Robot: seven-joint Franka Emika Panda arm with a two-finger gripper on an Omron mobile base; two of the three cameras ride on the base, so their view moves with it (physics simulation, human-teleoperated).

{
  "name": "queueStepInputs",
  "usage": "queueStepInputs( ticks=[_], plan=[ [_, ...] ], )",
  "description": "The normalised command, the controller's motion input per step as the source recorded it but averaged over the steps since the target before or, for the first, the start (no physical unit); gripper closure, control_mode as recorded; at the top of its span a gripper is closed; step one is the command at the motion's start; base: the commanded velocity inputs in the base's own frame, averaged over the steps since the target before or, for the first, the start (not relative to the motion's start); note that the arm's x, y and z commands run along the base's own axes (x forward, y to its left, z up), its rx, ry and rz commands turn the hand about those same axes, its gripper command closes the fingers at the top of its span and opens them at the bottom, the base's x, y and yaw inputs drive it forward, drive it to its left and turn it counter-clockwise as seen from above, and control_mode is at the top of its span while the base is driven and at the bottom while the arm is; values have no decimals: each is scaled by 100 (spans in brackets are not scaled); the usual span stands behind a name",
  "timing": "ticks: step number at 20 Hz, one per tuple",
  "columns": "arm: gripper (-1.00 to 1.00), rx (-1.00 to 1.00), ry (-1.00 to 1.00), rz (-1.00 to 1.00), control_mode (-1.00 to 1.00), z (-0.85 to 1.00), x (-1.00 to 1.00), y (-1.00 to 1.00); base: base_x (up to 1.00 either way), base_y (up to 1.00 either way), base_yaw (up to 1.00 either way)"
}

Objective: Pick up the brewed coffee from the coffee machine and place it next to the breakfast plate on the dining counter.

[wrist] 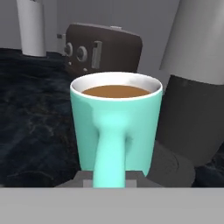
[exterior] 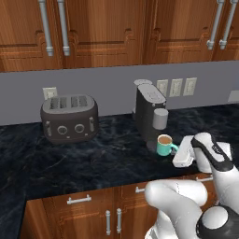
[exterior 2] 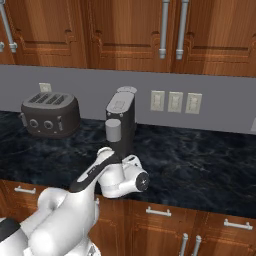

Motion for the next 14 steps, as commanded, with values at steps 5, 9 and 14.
queueStepInputs(
  ticks=[5, 9, 14],
  plan=[
    [100, 0, 13, 0, -100, 87, -1, -16, 0, 0, 0],
    [100, 0, 15, 0, -100, 83, 0, -23, 0, 0, 0],
    [100, 0, 4, 0, -100, 47, -16, -24, 0, 0, 0]
  ],
)
